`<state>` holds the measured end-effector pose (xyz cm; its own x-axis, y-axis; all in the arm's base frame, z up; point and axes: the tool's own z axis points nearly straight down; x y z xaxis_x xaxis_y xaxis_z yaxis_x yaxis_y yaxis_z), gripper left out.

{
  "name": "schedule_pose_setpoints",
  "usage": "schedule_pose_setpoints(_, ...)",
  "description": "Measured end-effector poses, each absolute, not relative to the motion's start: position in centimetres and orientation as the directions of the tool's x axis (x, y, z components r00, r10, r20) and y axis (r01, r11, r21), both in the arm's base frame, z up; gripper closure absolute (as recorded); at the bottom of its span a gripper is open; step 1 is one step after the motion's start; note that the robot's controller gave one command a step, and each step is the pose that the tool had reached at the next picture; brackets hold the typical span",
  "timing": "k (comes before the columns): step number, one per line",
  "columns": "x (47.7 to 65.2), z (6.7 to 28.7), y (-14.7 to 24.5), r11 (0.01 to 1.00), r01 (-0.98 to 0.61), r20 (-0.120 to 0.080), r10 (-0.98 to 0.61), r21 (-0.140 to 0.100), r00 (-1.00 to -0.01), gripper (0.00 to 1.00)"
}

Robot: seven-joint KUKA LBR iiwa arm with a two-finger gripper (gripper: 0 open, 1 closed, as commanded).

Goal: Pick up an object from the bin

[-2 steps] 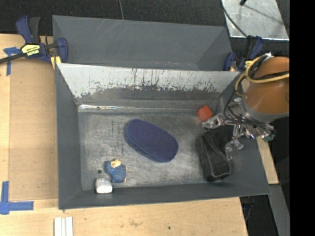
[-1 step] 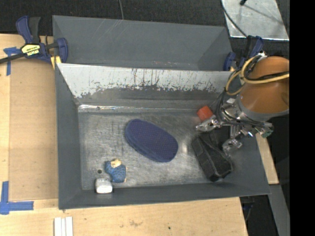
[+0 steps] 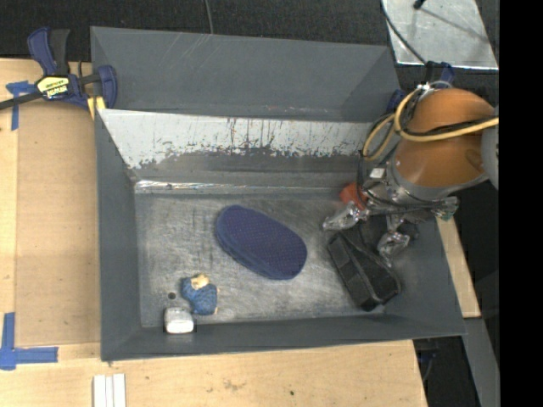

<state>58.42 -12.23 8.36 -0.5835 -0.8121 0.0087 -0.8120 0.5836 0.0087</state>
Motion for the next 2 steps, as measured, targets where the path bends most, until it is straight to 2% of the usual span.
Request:
schedule_pose_setpoints(1, 58.3, 7.7, -9.9, 0.291, -0.956, -0.016, -0.957, -0.029, -0.291, 0.0)
schedule_pose_setpoints(2, 50.6, 7.6, -8.5, 0.022, -0.999, -0.013, -1.0, -0.042, -0.021, 0.0)
